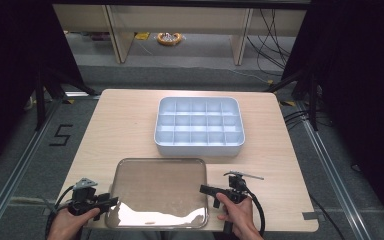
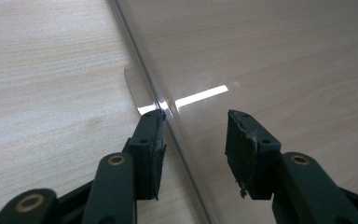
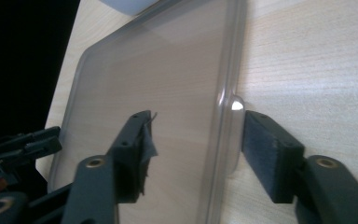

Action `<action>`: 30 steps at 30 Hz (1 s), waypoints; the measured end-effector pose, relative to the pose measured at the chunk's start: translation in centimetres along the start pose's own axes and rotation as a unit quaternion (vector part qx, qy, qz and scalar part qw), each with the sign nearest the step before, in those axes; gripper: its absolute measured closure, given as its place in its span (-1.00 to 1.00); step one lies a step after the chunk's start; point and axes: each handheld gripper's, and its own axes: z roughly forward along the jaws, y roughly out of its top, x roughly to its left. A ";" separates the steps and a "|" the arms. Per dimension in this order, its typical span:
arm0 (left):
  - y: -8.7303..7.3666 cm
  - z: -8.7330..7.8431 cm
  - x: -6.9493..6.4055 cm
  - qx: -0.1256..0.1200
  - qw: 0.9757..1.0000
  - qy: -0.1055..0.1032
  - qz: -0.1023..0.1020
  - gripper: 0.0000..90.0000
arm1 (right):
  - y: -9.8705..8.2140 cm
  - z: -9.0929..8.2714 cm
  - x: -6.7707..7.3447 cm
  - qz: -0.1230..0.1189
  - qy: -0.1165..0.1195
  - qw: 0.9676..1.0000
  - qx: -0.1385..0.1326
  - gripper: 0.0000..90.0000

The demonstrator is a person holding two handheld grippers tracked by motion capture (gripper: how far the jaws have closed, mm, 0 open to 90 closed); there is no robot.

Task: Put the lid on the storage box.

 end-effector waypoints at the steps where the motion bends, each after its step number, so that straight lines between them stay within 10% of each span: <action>1: 0.0 0.0 0.0 -0.002 1.000 -0.001 0.000 0.24 | 0.0 0.0 0.0 0.000 0.000 1.000 0.000 0.08; 5: -0.1 0.0 0.1 -0.004 1.000 -0.004 0.002 0.23 | 0.0 -0.2 0.1 -0.012 0.019 1.000 -0.006 0.41; 8: -0.1 0.0 0.1 -0.007 1.000 -0.012 -0.004 0.17 | 0.1 -0.3 -0.3 -0.075 0.007 0.997 -0.026 0.56; 9: -0.1 0.0 0.1 -0.006 1.000 -0.016 -0.007 0.12 | -0.2 -1.1 1.4 0.036 0.019 0.999 0.027 0.56; 10: -0.1 0.1 0.1 -0.009 1.000 -0.018 -0.011 0.05 | -0.1 -0.6 0.0 -0.075 0.015 0.997 -0.017 0.57; 11: 0.0 0.1 0.1 -0.010 1.000 -0.017 -0.009 -0.05 | -0.3 -0.8 0.0 -0.094 0.013 0.995 -0.022 0.59; 30: -0.2 -0.2 1.3 -0.027 0.998 -0.028 -0.058 -0.40 | -1.6 -1.4 0.4 -0.112 0.051 0.991 -0.047 0.64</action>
